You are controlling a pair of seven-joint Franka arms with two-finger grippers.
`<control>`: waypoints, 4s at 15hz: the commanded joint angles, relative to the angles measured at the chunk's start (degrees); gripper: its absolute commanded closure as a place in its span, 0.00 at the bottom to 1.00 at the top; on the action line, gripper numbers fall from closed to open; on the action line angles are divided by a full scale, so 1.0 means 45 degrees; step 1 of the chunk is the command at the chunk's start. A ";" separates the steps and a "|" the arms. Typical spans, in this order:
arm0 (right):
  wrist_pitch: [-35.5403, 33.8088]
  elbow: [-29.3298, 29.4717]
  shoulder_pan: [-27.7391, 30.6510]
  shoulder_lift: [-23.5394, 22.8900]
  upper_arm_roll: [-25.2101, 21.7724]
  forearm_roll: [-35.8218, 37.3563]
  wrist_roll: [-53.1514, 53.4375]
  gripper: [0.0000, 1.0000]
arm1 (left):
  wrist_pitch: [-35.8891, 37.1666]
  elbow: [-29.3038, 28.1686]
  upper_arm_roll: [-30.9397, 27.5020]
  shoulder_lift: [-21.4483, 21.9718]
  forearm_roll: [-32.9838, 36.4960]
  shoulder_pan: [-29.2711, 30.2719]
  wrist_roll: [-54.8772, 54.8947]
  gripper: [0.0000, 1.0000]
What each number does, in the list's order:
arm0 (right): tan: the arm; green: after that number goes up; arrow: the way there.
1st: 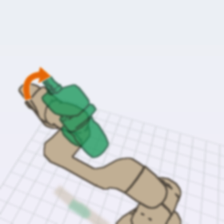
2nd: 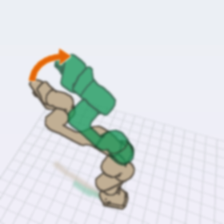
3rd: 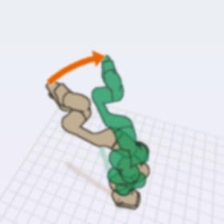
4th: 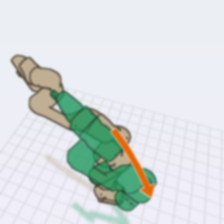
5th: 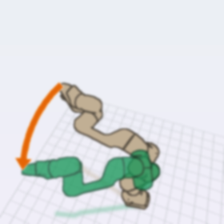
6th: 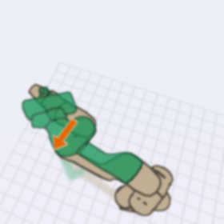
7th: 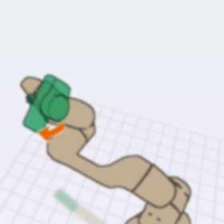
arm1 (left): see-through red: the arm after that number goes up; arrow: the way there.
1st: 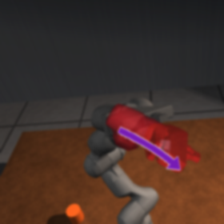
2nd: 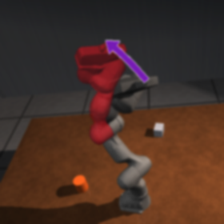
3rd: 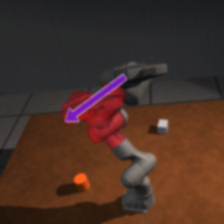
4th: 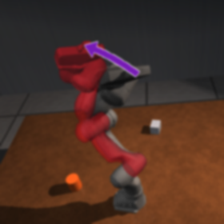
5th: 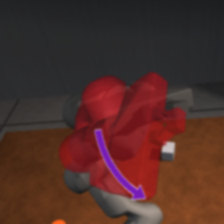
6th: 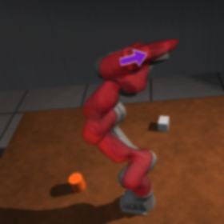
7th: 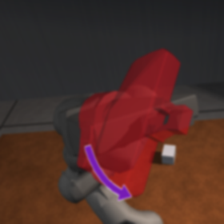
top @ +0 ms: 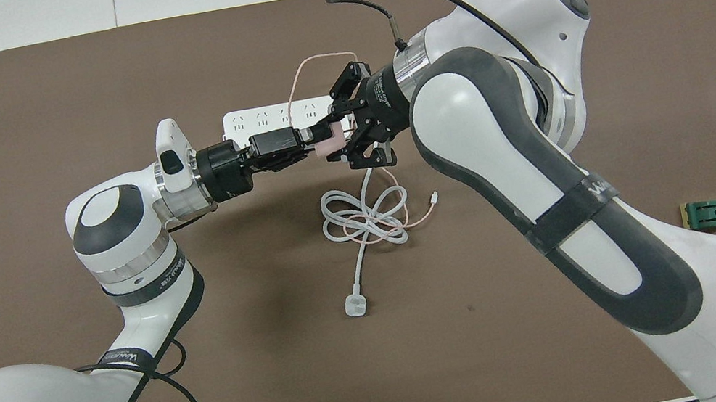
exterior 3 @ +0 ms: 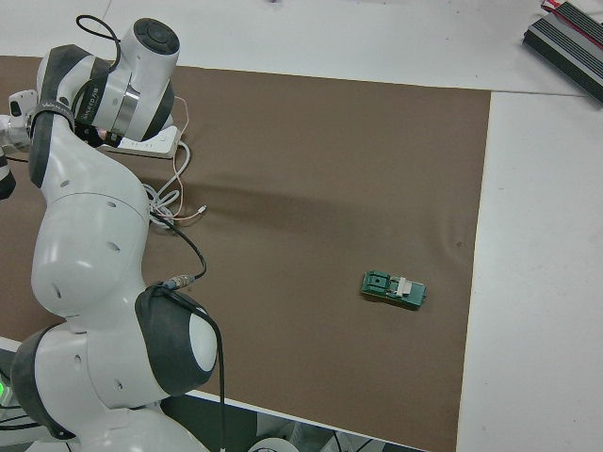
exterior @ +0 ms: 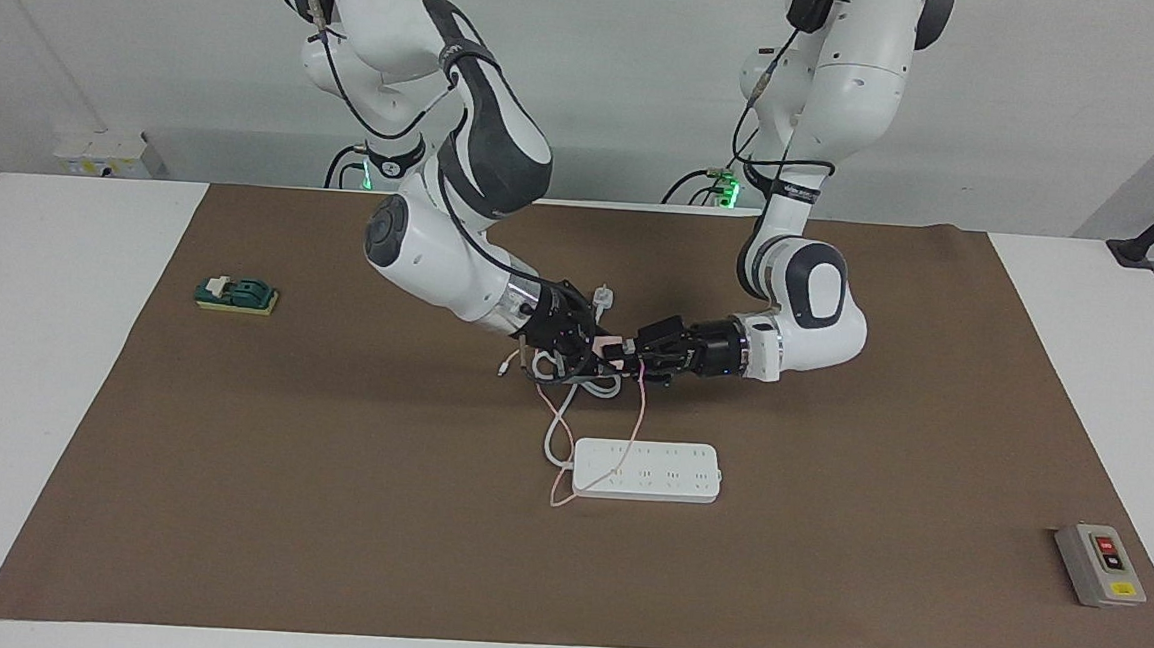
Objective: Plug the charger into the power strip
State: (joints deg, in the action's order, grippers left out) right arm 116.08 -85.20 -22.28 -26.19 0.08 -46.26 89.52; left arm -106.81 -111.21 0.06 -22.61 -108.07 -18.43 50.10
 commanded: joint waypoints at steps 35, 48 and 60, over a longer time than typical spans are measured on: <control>-0.5676 0.1161 0.4307 0.3238 -0.0232 0.8283 -1.5000 0.00 | 0.6217 0.6628 -0.0854 0.2934 2.0008 0.2728 -1.5040 1.00; -0.6694 -0.1515 0.6101 0.6737 0.0468 0.9809 -2.1397 0.00 | 0.5689 0.6745 -0.0795 0.3110 2.2023 0.2572 -2.1697 1.00; -0.6499 -0.1788 0.6397 0.6796 0.1174 1.0728 -2.1280 0.00 | 0.1884 0.6745 -0.0659 0.2213 2.2470 0.1109 -3.2024 1.00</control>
State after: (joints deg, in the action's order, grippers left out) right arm 85.62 -91.41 5.18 3.08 4.34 1.46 -5.59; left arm -95.50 -81.38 -2.36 -11.41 -9.14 -11.80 -87.21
